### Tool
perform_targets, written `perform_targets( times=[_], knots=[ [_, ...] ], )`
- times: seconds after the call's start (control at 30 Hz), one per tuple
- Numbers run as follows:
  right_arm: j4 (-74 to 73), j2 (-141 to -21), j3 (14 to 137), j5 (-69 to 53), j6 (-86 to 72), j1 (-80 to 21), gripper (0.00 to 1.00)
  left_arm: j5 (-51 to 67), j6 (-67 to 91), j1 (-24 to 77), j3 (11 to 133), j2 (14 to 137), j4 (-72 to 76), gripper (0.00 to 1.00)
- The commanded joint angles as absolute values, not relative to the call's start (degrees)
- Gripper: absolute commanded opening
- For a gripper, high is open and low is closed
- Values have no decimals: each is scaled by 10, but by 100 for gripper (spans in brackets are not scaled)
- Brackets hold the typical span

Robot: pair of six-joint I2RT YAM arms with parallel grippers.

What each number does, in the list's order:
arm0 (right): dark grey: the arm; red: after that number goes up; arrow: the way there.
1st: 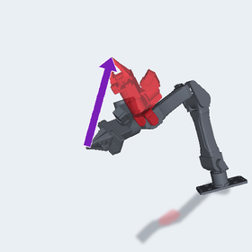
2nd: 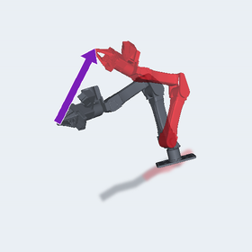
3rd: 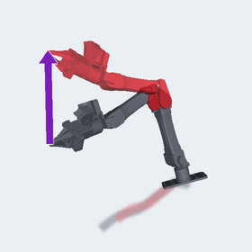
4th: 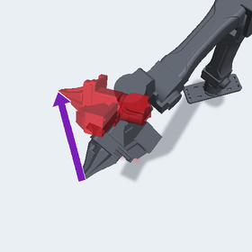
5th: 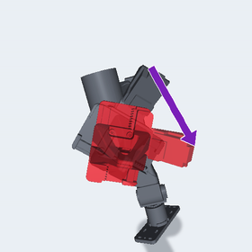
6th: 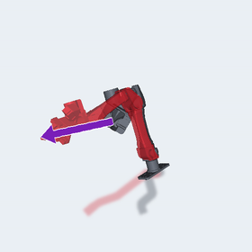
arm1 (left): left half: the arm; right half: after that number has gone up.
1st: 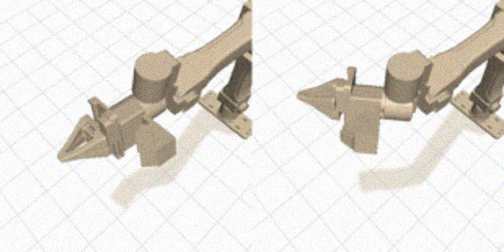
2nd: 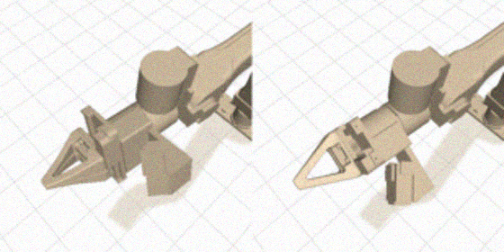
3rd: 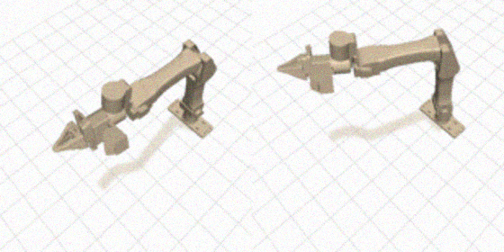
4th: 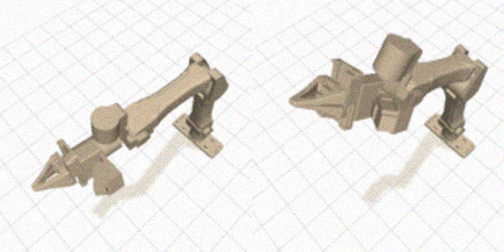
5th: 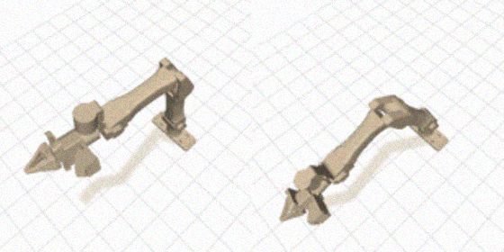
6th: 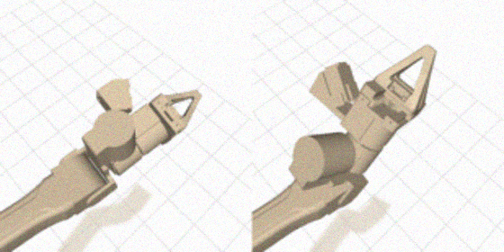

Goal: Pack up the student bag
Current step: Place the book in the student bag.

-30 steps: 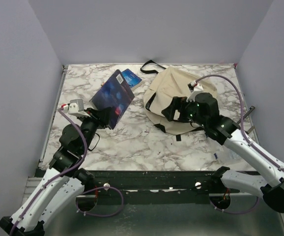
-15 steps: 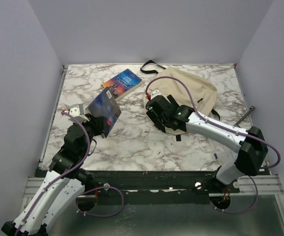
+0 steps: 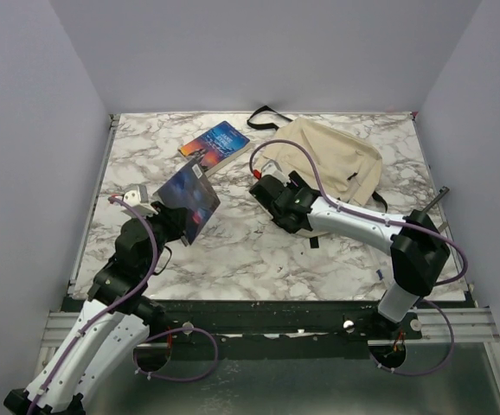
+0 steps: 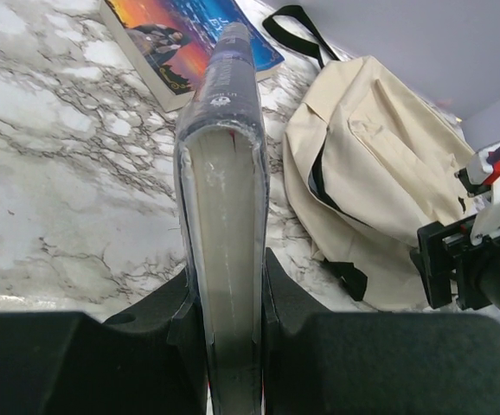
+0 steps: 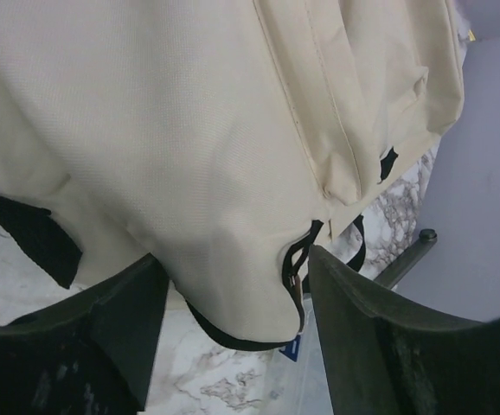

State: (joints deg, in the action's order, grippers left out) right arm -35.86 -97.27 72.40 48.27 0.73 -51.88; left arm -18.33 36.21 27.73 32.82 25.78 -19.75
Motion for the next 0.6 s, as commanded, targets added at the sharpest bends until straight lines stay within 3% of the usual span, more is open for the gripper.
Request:
perform_targets(
  times=[0.0, 0.1, 0.2, 0.57],
  knots=[
    [-310, -959, 728, 512, 12, -496, 60, -143, 397, 274, 329, 248, -141, 0],
    [-299, -964, 741, 481, 19, -479, 38, -120, 411, 274, 331, 254, -141, 0],
    [-278, -971, 754, 459, 30, -464, 4, -80, 428, 274, 329, 269, -127, 0],
    [-303, -927, 820, 374, -65, -384, 1, 167, 595, 268, 319, 392, 39, 0]
  ],
)
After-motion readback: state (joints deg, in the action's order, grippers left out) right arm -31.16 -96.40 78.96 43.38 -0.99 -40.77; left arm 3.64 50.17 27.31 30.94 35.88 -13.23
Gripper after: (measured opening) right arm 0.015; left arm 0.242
